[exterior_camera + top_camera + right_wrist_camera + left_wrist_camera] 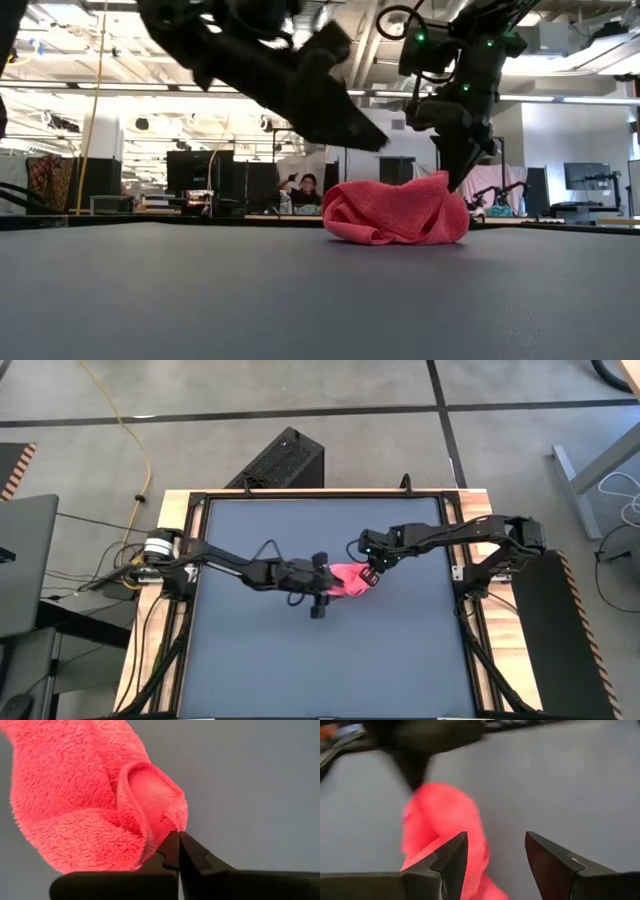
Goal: Roll towel
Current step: Fold the pink towel
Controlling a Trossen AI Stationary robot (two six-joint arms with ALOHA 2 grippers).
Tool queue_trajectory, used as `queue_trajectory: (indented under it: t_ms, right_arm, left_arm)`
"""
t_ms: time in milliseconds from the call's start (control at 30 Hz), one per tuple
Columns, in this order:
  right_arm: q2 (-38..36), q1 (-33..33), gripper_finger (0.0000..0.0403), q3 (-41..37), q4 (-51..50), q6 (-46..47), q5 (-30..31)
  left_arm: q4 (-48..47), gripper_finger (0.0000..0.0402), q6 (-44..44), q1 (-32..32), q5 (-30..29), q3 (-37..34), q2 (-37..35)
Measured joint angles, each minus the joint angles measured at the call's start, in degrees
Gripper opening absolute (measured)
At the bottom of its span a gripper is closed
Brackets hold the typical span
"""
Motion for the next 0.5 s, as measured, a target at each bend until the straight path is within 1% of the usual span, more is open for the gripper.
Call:
queue_trajectory:
  t_ms: [133, 200, 267, 367, 500]
  right_arm:
    - [0.05, -0.78, 0.0014, 0.0, -0.32, -0.15, -0.04]
    - [0.06, -1.1, 0.0014, 0.0, -0.71, -0.26, -0.04]
    - [0.06, -1.07, 0.0014, 0.0, -0.99, -0.96, -0.07]
    - [0.07, -0.9, 0.0014, 0.0, -1.1, -1.23, -0.11]
    - [0.07, -0.51, 0.0015, 0.0, -1.53, -1.44, -0.12]
  left_arm:
    - [-7.74, 0.0187, 8.77, -0.38, 1.46, 6.89, 6.12]
    - [-11.69, 0.0187, 12.68, -0.53, 0.66, 9.72, 7.45]
    - [-13.35, 0.0187, 15.89, -0.55, -0.97, 12.59, 9.24]
    - [-16.88, 0.0187, 17.48, -0.3, -3.53, 15.37, 12.07]
    - [-19.67, 0.0187, 17.59, 0.79, -3.49, 18.93, 15.07]
